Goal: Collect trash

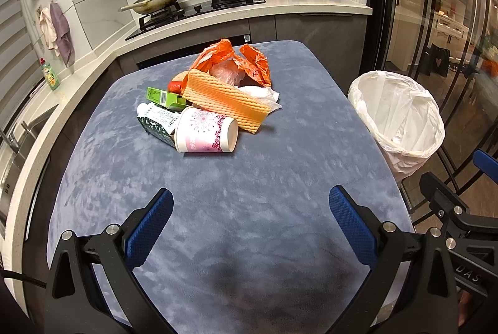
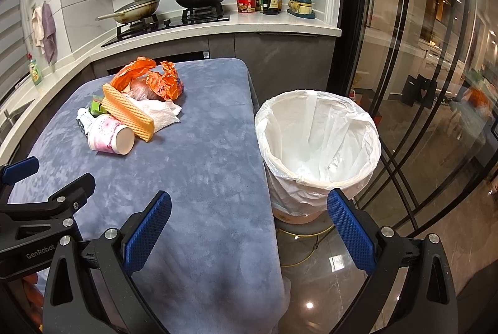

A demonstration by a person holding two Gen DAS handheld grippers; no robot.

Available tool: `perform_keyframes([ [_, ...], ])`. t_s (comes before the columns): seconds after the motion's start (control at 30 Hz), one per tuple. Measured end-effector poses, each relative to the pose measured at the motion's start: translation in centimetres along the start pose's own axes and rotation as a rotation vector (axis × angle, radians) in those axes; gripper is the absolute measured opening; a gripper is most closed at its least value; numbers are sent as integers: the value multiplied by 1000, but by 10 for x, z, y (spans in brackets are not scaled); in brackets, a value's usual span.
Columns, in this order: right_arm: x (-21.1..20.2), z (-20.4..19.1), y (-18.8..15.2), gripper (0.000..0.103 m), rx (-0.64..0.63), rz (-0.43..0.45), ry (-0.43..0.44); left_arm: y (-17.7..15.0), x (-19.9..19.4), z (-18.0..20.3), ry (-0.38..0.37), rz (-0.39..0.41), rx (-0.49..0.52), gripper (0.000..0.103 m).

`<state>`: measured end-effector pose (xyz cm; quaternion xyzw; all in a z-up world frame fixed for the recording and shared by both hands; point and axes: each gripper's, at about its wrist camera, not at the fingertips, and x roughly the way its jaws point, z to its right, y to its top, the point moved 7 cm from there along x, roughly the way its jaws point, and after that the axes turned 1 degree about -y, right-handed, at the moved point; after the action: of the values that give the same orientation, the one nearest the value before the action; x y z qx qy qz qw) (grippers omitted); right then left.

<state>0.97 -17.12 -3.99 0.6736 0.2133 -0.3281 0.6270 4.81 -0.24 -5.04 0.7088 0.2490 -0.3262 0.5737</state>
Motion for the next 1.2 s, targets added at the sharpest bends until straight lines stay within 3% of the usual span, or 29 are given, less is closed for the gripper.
perform_keyframes([
  [1.2, 0, 0, 0, 96, -1, 1, -1, 6, -3, -3, -1, 6, -3, 96],
])
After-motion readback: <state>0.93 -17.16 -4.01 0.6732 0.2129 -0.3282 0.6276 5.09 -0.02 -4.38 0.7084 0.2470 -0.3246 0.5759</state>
